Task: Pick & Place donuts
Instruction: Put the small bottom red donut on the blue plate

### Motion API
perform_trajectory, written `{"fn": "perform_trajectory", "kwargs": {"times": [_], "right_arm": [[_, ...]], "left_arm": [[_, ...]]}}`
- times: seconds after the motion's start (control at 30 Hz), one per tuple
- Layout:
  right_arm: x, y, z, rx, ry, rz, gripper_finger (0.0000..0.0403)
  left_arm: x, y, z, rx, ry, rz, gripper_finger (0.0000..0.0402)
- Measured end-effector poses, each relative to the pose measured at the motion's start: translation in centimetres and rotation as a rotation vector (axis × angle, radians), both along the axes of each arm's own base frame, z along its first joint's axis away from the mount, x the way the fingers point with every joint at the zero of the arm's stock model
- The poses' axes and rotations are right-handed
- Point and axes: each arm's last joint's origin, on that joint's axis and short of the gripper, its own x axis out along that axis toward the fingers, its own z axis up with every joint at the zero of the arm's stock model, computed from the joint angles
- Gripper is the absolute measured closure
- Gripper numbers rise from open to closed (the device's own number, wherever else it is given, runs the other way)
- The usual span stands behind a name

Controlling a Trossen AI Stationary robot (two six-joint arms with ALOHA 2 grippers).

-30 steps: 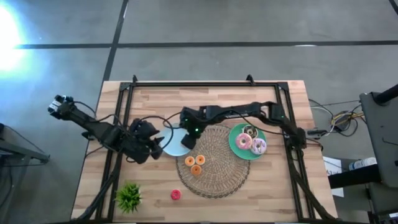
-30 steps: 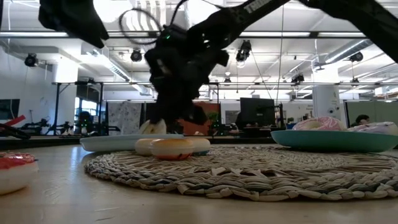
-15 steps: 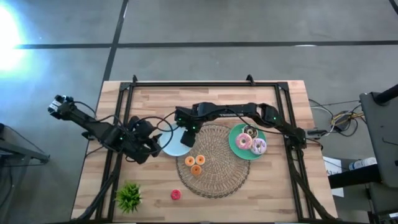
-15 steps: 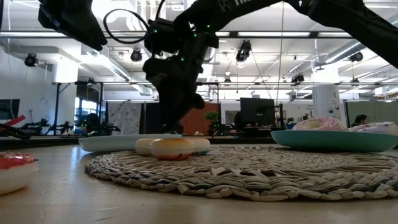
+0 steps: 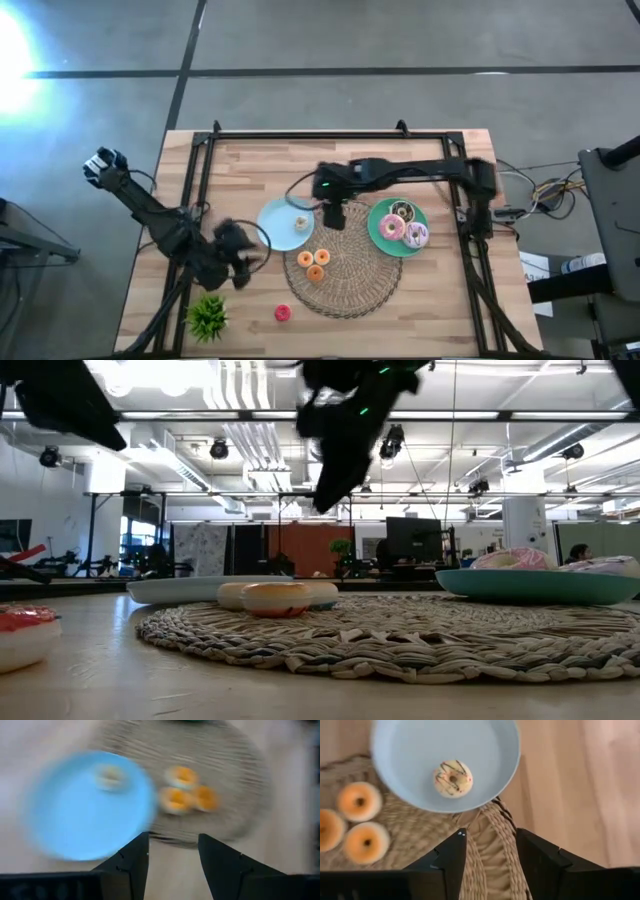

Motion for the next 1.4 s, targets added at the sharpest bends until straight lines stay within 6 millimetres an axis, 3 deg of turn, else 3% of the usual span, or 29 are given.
{"fn": "perform_trajectory", "kwargs": {"times": [0.2,0.3,0.47,0.67,0.97,1.4], "right_arm": [[-5.2,1.5,0.4,0.009,-0.109,-0.013,0.0250],[-6.9,2.3,0.5,0.022,-0.134,-0.047,0.0252],[-8.7,3.2,-1.2,0.049,-0.078,-0.082,0.0252],[-9.4,4.2,-1.9,0.062,-0.059,-0.065,0.0252],[-9.1,4.7,-1.5,0.060,-0.090,-0.049,0.0252],[-9.1,4.7,-1.4,0.047,-0.094,-0.062,0.0252]], "left_arm": [[3.2,-4.0,-4.5,-0.208,-0.021,-0.221,0.0261],[4.8,-5.6,-6.3,-0.197,0.076,-0.256,0.0268],[7.5,-8.2,-7.9,-0.153,0.161,-0.374,0.0273],[9.0,-9.6,-8.9,-0.178,0.212,-0.352,0.0273],[8.9,-8.9,-7.7,-0.137,0.240,-0.263,0.0273],[8.8,-8.7,-9.3,-0.096,0.305,-0.281,0.0273]]}}
